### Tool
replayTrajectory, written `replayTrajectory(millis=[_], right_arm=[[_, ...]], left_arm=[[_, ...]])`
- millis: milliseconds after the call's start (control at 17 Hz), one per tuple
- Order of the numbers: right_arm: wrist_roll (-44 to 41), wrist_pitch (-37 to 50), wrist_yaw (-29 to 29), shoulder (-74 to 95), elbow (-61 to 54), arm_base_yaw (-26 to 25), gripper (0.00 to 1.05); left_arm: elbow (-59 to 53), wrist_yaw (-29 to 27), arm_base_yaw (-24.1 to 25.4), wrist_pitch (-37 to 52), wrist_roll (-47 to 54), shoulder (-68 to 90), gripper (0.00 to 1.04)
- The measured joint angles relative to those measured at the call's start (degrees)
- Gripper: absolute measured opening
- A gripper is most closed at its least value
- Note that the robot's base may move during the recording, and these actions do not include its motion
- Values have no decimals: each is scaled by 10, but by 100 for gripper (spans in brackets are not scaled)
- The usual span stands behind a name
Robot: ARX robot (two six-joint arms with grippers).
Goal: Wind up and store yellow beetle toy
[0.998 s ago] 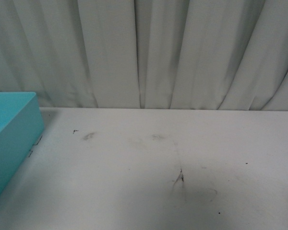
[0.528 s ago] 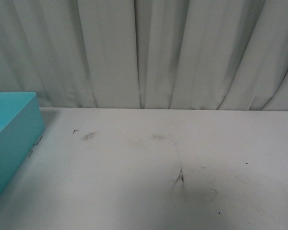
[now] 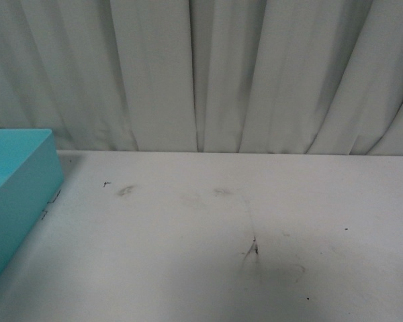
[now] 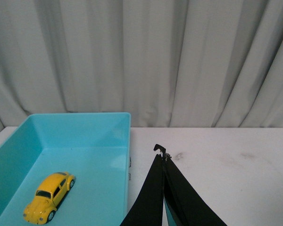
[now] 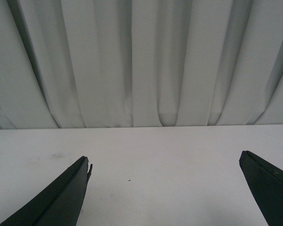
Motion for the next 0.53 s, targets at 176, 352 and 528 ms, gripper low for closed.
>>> replayTrajectory(millis=[176,352,528], right_arm=[[0,0,0,0,0,0,98],[0,0,0,0,0,0,98],[0,0,0,0,0,0,98]], left_arm=[[0,0,0,0,0,0,15],[0,0,0,0,0,0,47],[0,0,0,-1,0,0,76]])
